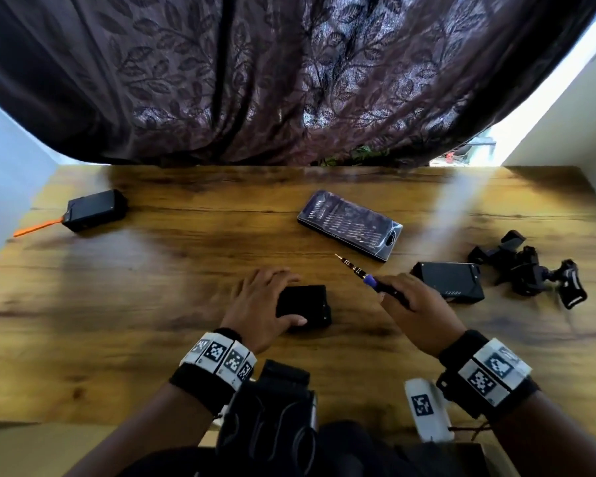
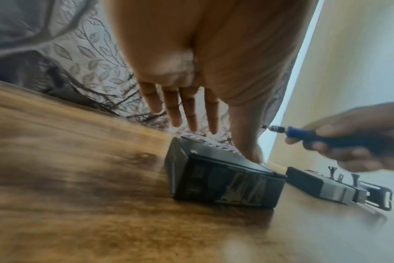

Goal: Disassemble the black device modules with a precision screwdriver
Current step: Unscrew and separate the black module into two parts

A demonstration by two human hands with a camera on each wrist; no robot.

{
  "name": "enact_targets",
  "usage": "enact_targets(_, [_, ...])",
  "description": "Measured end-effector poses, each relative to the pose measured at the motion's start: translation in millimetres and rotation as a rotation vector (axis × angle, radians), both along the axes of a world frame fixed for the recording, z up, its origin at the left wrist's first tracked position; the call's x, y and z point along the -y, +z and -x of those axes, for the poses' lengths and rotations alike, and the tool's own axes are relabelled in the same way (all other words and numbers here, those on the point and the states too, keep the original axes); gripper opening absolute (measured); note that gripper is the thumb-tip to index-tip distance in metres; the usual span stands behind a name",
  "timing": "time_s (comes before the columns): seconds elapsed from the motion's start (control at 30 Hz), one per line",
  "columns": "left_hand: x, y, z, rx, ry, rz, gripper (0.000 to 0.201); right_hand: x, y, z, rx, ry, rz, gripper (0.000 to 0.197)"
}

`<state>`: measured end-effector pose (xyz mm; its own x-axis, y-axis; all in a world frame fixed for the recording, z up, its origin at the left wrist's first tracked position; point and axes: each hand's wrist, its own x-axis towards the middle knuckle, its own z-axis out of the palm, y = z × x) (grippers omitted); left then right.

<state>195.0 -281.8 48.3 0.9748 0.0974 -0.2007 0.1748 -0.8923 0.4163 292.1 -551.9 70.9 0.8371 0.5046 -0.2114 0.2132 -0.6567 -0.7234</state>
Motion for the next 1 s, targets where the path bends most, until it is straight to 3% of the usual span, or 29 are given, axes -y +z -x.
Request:
enact_targets(0.1, [13,-8,-12,-0.024,-0.133,0.037,0.080,11,21,5,0.098,-0.073,-0.101,0.027])
enact_targets(0.23, [21,-21,-15,-0.001,-0.112,0.108,0.074,17,35,10,0.243,-0.097,-0.214,0.023])
enact_targets(0.47, [23,-21,-12,0.048,-0.122,0.073,0.057,7,32,17,0.249,-0.093,-0.251,0.018])
enact_targets(1.0, [20,-28,-12,0.033,-0.149,0.092,0.053,-2,23,14,0.181,-0.044,-0.230,0.015])
